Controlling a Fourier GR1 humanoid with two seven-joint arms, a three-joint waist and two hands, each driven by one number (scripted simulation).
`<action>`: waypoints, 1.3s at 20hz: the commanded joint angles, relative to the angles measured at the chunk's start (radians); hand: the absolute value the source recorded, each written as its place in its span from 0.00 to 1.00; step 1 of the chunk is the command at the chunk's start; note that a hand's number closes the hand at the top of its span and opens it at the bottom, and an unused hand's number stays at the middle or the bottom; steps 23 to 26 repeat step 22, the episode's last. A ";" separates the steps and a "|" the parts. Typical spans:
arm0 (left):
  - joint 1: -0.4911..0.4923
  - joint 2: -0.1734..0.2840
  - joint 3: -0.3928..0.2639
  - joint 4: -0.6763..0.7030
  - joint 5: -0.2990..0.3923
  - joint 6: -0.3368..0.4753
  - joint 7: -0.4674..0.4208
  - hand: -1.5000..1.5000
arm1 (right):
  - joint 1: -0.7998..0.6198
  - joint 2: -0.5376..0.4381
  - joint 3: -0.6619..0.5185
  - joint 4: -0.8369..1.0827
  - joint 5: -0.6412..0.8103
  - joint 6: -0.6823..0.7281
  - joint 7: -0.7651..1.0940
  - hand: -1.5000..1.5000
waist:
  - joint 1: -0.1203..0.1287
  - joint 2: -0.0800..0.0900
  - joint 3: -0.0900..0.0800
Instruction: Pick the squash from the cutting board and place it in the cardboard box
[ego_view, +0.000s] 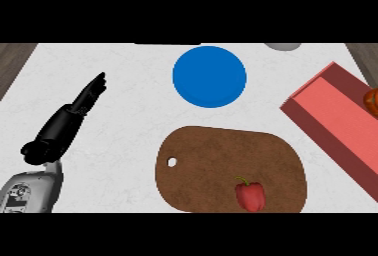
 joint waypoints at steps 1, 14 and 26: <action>0.007 0.021 0.023 -0.038 0.025 -0.026 0.026 0.50 | 0.009 -0.028 0.019 0.086 -0.031 0.068 -0.126 0.00 | -0.003 -0.003 0.000; 0.011 0.001 0.013 0.033 -0.015 0.004 -0.021 0.50 | -0.165 0.108 -0.487 0.211 -0.535 -0.042 -0.185 0.00 | -0.041 -0.010 0.001; -0.040 0.013 0.025 -0.003 0.016 -0.030 0.016 0.50 | -0.150 -0.056 -0.620 0.440 -0.623 -0.121 -0.227 0.00 | 0.002 0.003 0.002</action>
